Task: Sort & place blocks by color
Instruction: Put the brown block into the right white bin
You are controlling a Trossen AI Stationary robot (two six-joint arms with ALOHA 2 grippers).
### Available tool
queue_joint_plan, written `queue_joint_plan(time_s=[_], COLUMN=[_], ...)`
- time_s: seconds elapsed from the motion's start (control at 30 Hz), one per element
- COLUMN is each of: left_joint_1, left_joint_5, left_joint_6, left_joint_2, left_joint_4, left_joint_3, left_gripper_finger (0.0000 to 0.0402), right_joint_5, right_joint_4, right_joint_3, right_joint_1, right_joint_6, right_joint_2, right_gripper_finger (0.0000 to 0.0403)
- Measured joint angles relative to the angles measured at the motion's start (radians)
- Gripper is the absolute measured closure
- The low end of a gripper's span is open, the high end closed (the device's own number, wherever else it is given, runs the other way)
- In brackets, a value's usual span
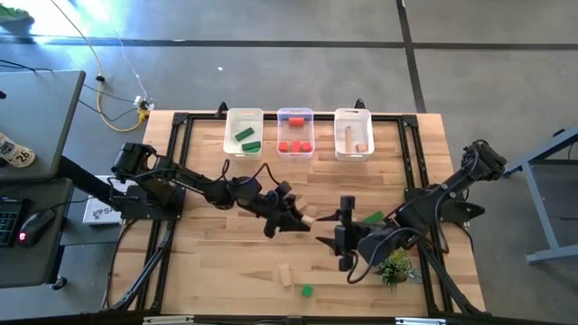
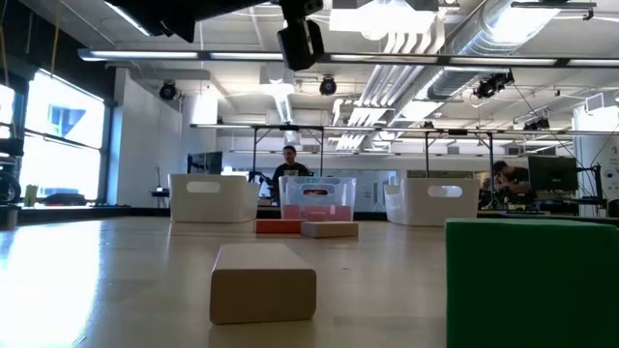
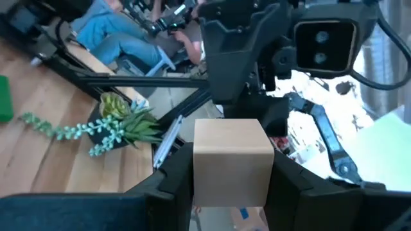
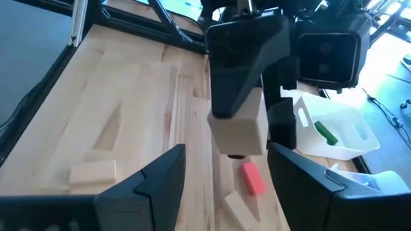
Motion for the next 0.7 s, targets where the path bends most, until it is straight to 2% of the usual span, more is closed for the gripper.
queue_joint_plan(time_s=[0.2, 0.7], left_joint_1=[0.021, 0.08], left_joint_5=[-0.028, 0.012], left_joint_6=[0.002, 0.003], left_joint_2=[0.0, -0.002], left_joint_4=[0.042, 0.065], left_joint_3=[0.0, 0.0], left_gripper_finger=[0.0288, 0.0287], right_joint_5=[0.042, 0.133], right_joint_4=[0.049, 0.065], right_joint_3=[0.0, -0.001], right_joint_1=[-0.013, -0.046], right_joint_6=[-0.064, -0.145], right_joint_2=[0.0, -0.001], right_gripper_finger=[0.0194, 0.0194])
